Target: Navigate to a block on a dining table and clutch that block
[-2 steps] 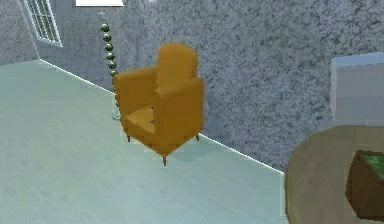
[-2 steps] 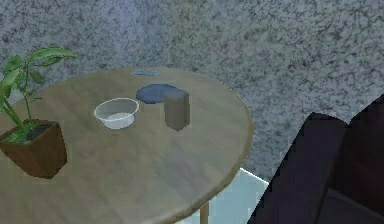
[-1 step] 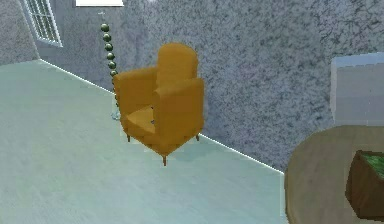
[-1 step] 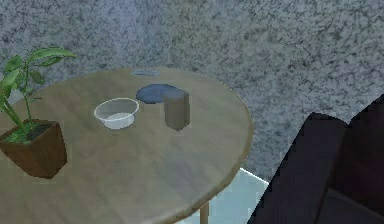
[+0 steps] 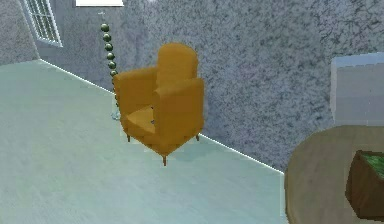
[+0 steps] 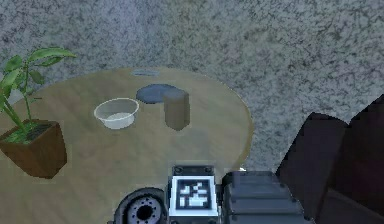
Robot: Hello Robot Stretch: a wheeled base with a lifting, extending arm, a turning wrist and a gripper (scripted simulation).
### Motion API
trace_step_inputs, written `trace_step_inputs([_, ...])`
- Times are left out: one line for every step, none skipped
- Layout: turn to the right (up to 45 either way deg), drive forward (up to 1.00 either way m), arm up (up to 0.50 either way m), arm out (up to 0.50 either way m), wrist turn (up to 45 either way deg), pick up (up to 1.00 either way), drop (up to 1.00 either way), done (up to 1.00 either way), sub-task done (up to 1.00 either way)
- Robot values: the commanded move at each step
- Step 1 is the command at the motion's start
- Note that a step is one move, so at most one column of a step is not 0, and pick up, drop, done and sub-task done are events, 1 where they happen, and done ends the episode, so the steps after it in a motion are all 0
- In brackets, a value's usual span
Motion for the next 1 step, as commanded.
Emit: trace_step_inputs([0.0,0.00,0.00,0.50,0.0,0.00,0.00,0.00,0.00])
